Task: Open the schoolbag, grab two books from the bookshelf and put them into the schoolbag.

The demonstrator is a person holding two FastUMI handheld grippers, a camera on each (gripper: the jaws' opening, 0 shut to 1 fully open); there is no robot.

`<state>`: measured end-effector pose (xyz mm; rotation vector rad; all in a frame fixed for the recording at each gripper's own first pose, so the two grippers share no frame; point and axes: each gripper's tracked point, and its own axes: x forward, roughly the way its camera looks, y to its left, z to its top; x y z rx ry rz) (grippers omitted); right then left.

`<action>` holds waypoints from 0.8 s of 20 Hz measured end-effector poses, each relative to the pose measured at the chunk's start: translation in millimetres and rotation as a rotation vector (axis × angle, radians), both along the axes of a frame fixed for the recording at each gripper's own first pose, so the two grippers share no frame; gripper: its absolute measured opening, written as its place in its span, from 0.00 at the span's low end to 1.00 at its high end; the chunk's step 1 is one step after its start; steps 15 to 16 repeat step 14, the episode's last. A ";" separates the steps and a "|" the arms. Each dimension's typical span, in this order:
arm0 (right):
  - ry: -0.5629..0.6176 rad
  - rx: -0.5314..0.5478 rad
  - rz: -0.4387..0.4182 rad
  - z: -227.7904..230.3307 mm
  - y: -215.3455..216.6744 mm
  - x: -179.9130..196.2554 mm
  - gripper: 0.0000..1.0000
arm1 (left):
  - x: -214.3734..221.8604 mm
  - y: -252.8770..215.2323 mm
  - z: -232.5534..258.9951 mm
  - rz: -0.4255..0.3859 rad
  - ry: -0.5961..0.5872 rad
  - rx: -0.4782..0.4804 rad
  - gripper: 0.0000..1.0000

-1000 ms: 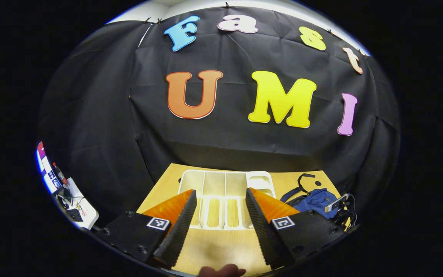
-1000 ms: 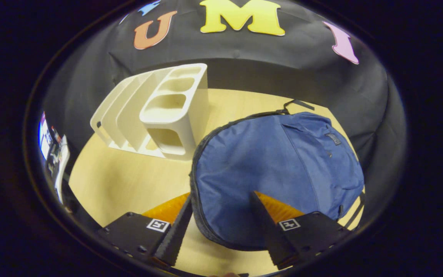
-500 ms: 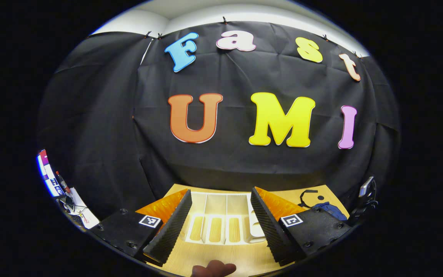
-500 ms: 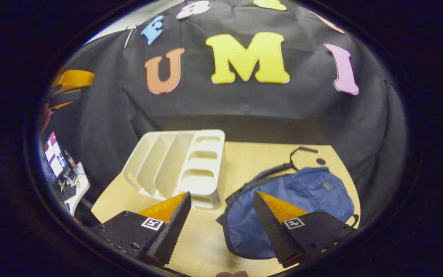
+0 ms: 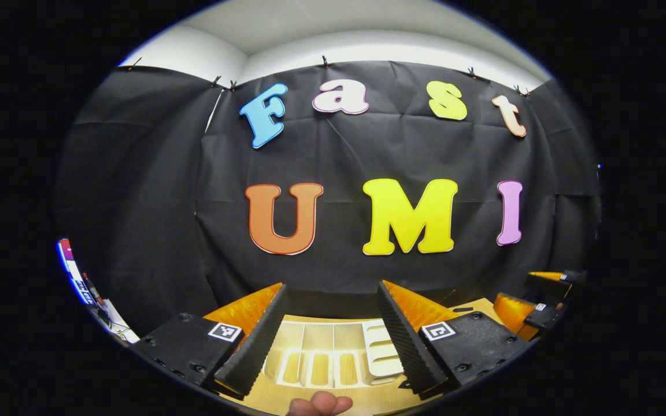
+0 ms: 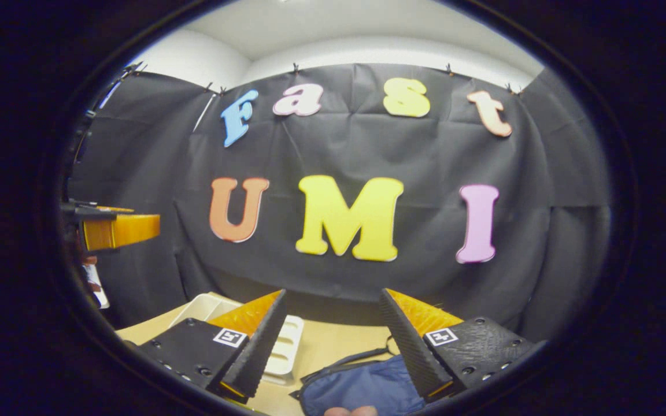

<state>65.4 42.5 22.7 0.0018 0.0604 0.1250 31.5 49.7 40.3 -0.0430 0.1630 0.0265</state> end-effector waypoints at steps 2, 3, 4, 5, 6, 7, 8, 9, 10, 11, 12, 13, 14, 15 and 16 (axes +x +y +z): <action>-0.064 -0.010 -0.032 21.5 -7.2 -2.5 0.94 | -5.7 -10.9 8.2 -0.011 -0.034 0.003 0.97; -0.081 -0.010 -0.041 27.2 -8.6 -4.2 0.96 | -6.5 -17.2 9.8 -0.012 -0.049 0.017 0.97; -0.089 -0.009 -0.046 30.6 -10.0 -10.8 0.93 | -8.2 -19.6 11.9 -0.010 -0.059 0.021 0.97; -0.087 -0.004 -0.048 26.1 -8.6 -5.5 0.93 | -11.6 -26.1 13.6 -0.015 -0.066 0.017 0.97; -0.077 0.006 -0.046 24.3 -8.0 -6.6 0.95 | -14.1 -29.4 13.6 -0.012 -0.070 0.006 0.97; -0.064 0.018 -0.042 22.9 -9.1 -7.4 0.94 | -15.6 -31.3 11.8 -0.004 -0.071 -0.008 0.94; -0.053 0.029 -0.040 20.9 -10.0 -7.4 0.96 | -17.0 -32.5 9.5 0.000 -0.065 -0.019 0.94; -0.049 0.031 -0.038 18.9 -10.4 -6.5 0.98 | -17.8 -35.1 5.9 0.001 -0.058 -0.026 0.94; -0.048 0.028 -0.039 18.3 -10.9 -6.0 0.98 | -17.7 -35.5 2.4 0.003 -0.052 -0.029 0.97; -0.048 0.026 -0.040 17.6 -11.4 -8.5 0.98 | -17.1 -34.8 1.6 0.009 -0.049 -0.031 0.94; -0.048 0.027 -0.042 17.4 -11.3 -9.2 0.98 | -16.5 -33.4 1.4 0.015 -0.050 -0.031 0.94; -0.047 0.028 -0.043 15.4 -13.4 -12.5 0.98 | -14.8 -31.3 1.0 0.020 -0.052 -0.028 0.97; -0.048 0.028 -0.042 15.2 -14.7 -13.4 0.98 | -14.0 -30.9 1.3 0.022 -0.051 -0.023 0.97; -0.048 0.028 -0.042 15.2 -14.7 -13.4 0.98 | -14.0 -30.9 1.3 0.022 -0.051 -0.023 0.97; -0.048 0.028 -0.042 15.2 -14.7 -13.4 0.98 | -14.0 -30.9 1.3 0.022 -0.051 -0.023 0.97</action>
